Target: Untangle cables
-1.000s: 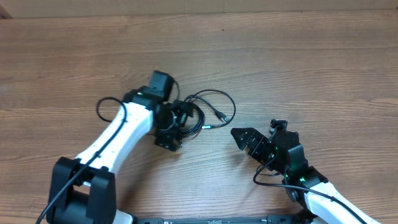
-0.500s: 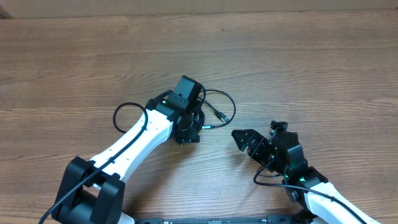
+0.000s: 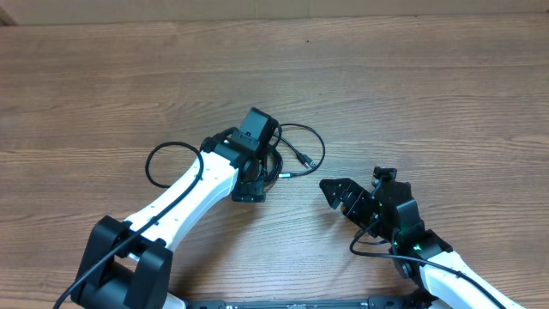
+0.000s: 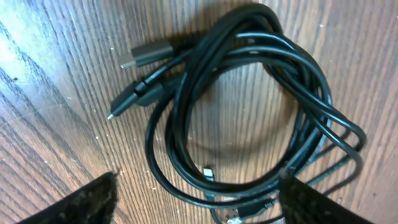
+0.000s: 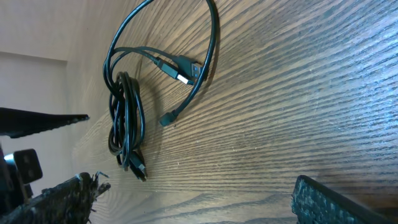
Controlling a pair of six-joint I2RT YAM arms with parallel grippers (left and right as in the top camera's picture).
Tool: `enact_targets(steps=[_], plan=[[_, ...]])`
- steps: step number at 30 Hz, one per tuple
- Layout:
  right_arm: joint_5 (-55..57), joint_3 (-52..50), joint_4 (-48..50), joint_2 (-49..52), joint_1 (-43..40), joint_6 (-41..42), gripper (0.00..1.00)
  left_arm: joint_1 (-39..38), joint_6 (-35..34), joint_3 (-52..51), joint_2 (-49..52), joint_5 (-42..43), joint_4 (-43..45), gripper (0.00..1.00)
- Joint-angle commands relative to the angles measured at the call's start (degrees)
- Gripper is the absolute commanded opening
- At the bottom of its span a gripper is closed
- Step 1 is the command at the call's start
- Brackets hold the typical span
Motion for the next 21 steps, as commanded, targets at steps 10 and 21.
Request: enact_targets(steps=[10,21], plan=[[0.9,0.2,0.2,-0.5,-0.2,-0.7,1.0,-0.2,-2.1,-1.1,10.4,5.0,4.8,0.63],[1.0,0.2,0.0,-0.5,-0.2,-0.7,1.0,0.7,9.6,-0.4,13.2,5.2,4.2,0.04]])
